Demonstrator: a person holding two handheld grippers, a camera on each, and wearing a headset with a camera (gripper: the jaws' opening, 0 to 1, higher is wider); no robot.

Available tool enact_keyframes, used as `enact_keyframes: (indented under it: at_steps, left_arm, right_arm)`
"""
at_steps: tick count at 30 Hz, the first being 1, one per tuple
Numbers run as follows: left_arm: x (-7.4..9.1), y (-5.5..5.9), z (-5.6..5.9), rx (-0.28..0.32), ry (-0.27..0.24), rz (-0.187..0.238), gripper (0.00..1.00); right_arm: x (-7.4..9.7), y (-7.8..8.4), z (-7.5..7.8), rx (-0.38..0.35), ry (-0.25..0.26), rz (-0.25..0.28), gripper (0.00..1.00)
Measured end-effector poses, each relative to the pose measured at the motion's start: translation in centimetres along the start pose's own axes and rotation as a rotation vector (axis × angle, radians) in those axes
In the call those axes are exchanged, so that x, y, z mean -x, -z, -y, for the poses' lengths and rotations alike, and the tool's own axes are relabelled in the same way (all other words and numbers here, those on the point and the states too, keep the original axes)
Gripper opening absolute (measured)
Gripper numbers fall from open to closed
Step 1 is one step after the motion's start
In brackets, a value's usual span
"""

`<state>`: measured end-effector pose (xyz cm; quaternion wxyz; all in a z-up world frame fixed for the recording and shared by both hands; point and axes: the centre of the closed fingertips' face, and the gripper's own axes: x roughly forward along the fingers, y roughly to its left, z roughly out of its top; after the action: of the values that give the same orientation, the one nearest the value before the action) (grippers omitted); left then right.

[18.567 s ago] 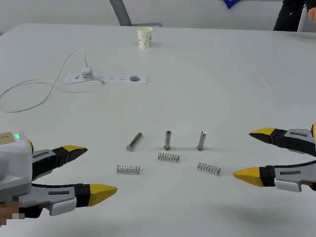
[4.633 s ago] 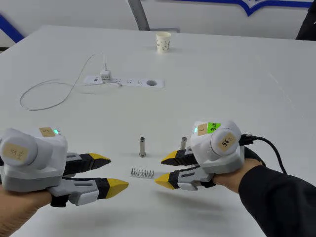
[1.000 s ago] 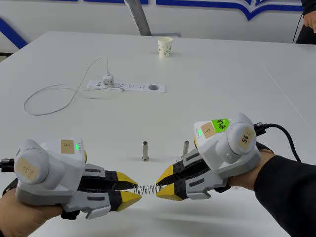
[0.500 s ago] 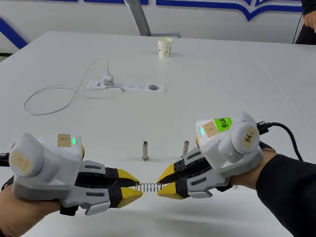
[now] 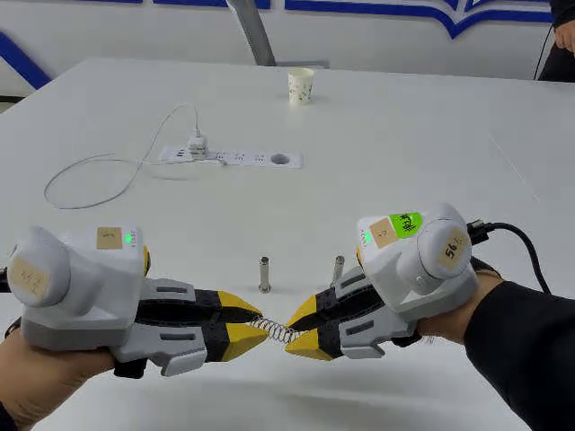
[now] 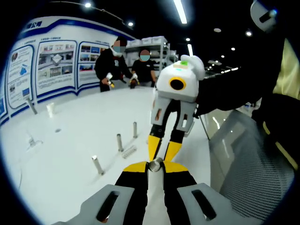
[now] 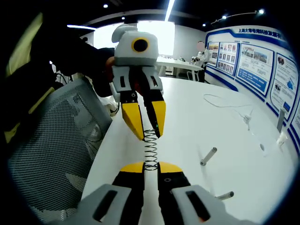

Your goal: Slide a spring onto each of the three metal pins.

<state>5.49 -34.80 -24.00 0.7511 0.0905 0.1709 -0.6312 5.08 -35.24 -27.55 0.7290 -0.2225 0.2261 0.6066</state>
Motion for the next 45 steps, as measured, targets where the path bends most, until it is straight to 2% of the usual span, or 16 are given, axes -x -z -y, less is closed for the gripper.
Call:
enact_keyframes:
  at_steps: [10, 26, 35, 45]
  left_arm:
    - [-0.2, -1.3, 0.1, 0.011, -0.001, 0.042, 0.11]
    - [-0.7, -2.4, 0.2, 0.020, 0.006, 0.084, 0.10]
    - [-0.8, -2.7, 0.3, 0.018, 0.005, 0.086, 0.10]
    - [-0.8, -2.6, 0.5, 0.013, 0.007, 0.066, 0.09]
  right_arm:
    - [-0.2, -0.5, 0.1, 0.000, 0.004, 0.010, 0.11]
    - [-0.4, -1.0, 0.1, -0.001, 0.007, 0.019, 0.11]
    - [-0.3, -1.1, 0.1, -0.002, 0.014, 0.021, 0.11]
    - [-0.6, -1.1, -0.1, -0.012, 0.012, 0.017, 0.12]
